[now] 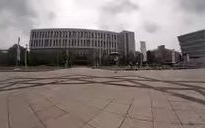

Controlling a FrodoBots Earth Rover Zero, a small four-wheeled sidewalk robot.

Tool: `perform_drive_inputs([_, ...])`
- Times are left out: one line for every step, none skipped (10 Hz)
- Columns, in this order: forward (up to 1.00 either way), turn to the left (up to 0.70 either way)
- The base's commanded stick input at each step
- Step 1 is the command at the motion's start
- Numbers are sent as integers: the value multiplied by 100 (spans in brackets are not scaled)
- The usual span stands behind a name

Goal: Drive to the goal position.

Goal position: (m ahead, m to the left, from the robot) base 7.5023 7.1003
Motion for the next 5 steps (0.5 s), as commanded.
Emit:
perform_drive_inputs([60, 0])
perform_drive_inputs([60, 0])
perform_drive_inputs([60, 0])
perform_drive_inputs([60, 0])
perform_drive_inputs([60, 0])
